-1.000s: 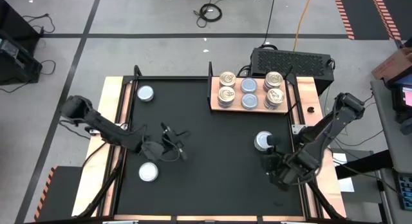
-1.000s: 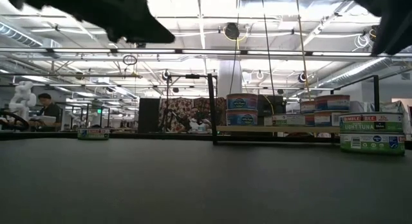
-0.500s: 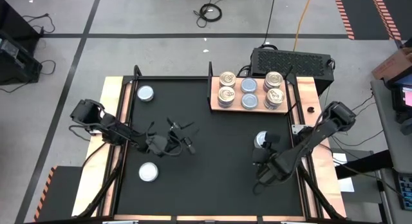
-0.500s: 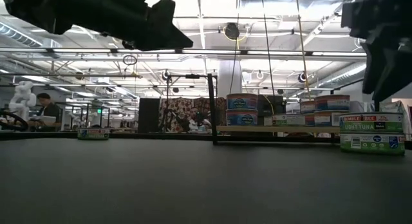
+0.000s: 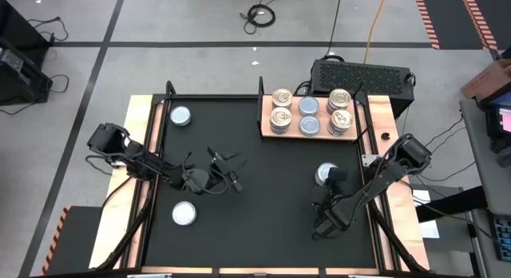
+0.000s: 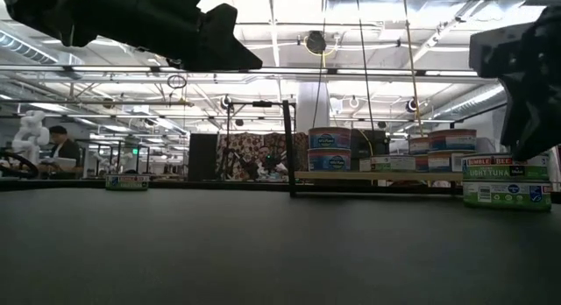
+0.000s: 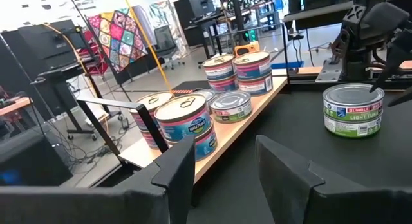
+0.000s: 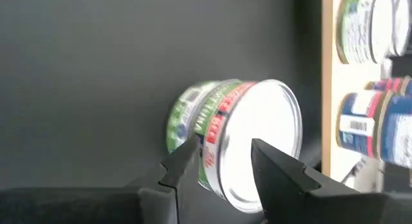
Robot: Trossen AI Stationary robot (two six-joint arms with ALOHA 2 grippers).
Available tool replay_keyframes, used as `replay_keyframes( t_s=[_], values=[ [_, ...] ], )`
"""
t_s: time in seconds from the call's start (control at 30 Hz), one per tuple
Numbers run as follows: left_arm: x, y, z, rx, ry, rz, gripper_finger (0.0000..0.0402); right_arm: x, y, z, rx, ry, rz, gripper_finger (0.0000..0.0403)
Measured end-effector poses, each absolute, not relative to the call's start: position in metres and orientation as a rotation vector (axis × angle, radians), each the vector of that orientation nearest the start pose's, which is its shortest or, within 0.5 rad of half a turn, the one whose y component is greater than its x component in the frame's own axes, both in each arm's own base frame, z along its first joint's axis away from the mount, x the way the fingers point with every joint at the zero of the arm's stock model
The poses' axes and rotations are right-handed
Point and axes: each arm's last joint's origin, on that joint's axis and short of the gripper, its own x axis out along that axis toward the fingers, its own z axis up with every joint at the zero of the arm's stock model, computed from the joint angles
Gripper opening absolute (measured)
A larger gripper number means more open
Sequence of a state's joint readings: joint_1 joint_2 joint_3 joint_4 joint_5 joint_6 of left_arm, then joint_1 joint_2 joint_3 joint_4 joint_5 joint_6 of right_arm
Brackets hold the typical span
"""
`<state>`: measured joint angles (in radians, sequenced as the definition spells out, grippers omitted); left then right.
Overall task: Stack canned seafood by type on shelf
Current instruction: Stack the green tuna can on top of the top green tuna can on the shelf
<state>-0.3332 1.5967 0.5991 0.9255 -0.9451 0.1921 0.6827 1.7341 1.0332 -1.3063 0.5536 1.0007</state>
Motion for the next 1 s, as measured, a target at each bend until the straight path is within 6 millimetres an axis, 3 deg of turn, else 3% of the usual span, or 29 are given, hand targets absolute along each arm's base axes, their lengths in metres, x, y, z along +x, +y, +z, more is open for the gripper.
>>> replay_keyframes(
  t_s=[0.4, 0.53, 0.73, 1.0],
  values=[
    [0.286, -0.074, 0.188, 0.230, 0.118, 0.604, 0.0164, 0.190, 0.137, 0.147, -0.359, 1.373, -0.793, 0.0129],
    [0.286, -0.074, 0.188, 0.230, 0.117, 0.604, 0.0164, 0.190, 0.137, 0.147, -0.356, 1.373, -0.790, 0.0096],
    [0.286, -0.074, 0.188, 0.230, 0.118, 0.605, 0.0164, 0.191, 0.137, 0.149, -0.384, 1.377, -0.772, 0.0011],
    [0.286, -0.074, 0.188, 0.234, 0.120, 0.606, 0.0164, 0.197, 0.143, 0.159, -0.373, 1.394, -0.750, 0.0001]
  ],
)
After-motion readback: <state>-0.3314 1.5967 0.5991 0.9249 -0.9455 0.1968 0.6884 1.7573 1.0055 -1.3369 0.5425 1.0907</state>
